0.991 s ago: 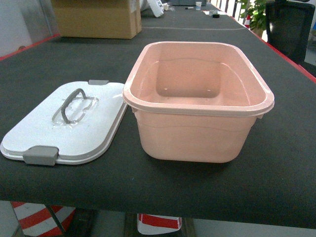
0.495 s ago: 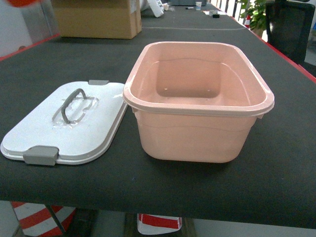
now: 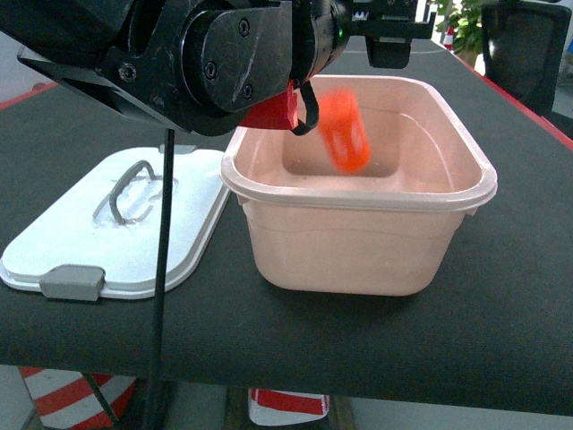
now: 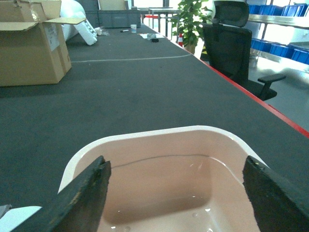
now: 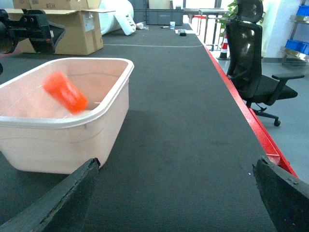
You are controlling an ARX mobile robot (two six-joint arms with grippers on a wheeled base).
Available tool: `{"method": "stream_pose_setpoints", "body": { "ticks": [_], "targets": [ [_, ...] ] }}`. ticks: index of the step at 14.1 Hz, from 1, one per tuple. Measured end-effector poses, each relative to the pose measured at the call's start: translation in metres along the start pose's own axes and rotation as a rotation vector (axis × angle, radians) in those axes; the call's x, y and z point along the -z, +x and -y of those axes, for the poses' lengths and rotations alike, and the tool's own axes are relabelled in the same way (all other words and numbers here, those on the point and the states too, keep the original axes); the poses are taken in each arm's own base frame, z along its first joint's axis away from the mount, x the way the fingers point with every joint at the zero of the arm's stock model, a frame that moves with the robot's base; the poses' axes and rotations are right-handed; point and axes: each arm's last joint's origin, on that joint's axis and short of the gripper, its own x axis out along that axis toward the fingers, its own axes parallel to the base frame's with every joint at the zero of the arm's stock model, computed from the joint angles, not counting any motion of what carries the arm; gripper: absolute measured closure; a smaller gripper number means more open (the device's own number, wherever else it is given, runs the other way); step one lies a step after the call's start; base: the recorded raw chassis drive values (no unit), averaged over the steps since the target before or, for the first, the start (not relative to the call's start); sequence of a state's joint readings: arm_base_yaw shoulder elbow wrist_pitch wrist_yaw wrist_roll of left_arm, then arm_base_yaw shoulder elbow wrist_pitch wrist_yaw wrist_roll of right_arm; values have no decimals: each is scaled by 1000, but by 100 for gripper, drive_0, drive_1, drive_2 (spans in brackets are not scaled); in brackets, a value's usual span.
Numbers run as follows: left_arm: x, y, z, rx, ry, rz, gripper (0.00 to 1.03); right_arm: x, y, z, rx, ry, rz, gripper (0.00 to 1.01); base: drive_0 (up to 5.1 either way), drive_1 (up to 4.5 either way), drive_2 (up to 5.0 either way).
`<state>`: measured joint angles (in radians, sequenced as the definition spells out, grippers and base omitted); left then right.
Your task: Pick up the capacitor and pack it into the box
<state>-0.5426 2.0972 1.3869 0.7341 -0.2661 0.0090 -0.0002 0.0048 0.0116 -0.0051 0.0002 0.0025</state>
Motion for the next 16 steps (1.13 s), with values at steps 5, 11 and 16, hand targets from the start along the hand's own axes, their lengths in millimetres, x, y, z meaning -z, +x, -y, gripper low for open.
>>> {"method": "stream_pose_setpoints", "body": {
  "ticks": [5, 11, 16],
  "targets": [
    [-2, -13, -12, 66, -26, 122, 5, 0, 0, 0, 0, 0, 0, 3, 0, 0, 0],
    [4, -61, -176, -269, -1, 79, 5, 0, 0, 0, 0, 0, 0, 3, 0, 0, 0],
    [87, -24, -228, -294, -7, -190, 5, 0, 0, 0, 0, 0, 0, 3, 0, 0, 0]
  ]
}}
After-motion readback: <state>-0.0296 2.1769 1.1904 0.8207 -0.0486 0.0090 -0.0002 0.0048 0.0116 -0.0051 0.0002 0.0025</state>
